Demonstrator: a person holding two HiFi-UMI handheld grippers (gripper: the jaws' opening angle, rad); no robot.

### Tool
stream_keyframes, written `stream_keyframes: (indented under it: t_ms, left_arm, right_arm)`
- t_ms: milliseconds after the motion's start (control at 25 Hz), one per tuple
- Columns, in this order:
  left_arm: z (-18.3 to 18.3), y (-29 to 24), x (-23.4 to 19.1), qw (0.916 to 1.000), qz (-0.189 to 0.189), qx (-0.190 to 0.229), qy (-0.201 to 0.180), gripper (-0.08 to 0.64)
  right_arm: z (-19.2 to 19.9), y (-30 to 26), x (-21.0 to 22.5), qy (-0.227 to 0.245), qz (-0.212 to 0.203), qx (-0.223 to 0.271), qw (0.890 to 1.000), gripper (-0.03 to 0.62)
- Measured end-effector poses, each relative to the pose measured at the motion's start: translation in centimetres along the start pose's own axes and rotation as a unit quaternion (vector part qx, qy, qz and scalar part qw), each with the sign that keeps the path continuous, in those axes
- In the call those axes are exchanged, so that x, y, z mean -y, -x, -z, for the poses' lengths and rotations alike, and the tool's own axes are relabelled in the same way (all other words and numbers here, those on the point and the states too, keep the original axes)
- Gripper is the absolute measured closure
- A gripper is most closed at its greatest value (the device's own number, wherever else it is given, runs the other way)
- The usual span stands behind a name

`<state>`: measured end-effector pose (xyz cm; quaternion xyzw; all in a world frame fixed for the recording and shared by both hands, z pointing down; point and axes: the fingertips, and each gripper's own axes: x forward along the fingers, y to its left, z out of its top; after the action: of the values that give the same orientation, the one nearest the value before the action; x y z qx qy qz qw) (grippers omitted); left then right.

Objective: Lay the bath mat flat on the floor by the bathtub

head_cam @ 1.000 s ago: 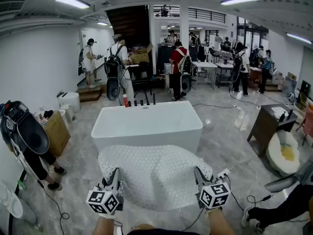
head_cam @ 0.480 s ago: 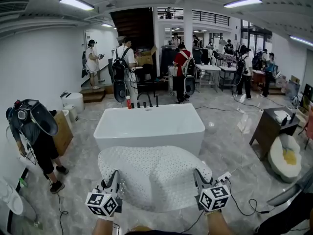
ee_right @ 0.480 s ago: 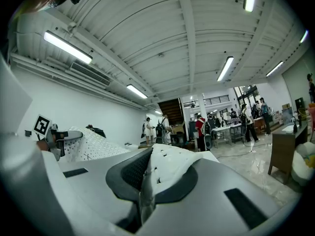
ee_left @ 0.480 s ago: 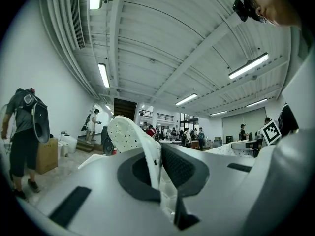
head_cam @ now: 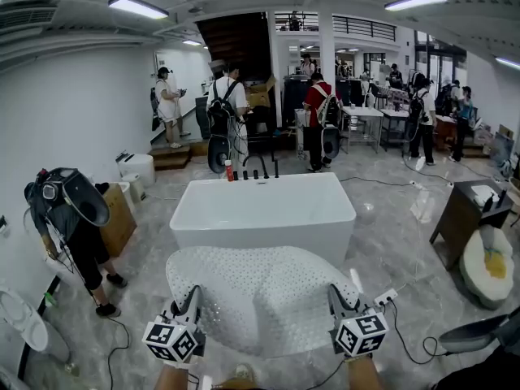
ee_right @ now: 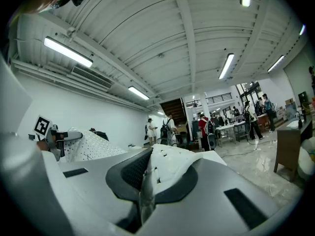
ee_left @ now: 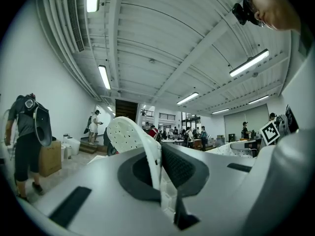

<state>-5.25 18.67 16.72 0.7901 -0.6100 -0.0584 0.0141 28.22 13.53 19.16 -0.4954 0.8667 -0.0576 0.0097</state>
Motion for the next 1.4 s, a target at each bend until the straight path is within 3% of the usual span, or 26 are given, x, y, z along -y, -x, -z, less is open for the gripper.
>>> stream_keyframes:
  t_ms: [760, 1400]
  left_arm:
    - [0.2, -6.4, -5.7, 0.9998, -0.016, -0.003, 0.015, 0.534]
    - [-0.7, -14.7, -12.3, 0.9992, 0.006, 0.013, 0.036, 0.534]
  right_arm:
    - [-1.2, -8.5, 0.9, -0.005, -0.002, -0.013, 1.0, 0.56]
    - [-4.0, -17.4, 0.8, 0.011, 0.015, -0.005, 1.0, 0.56]
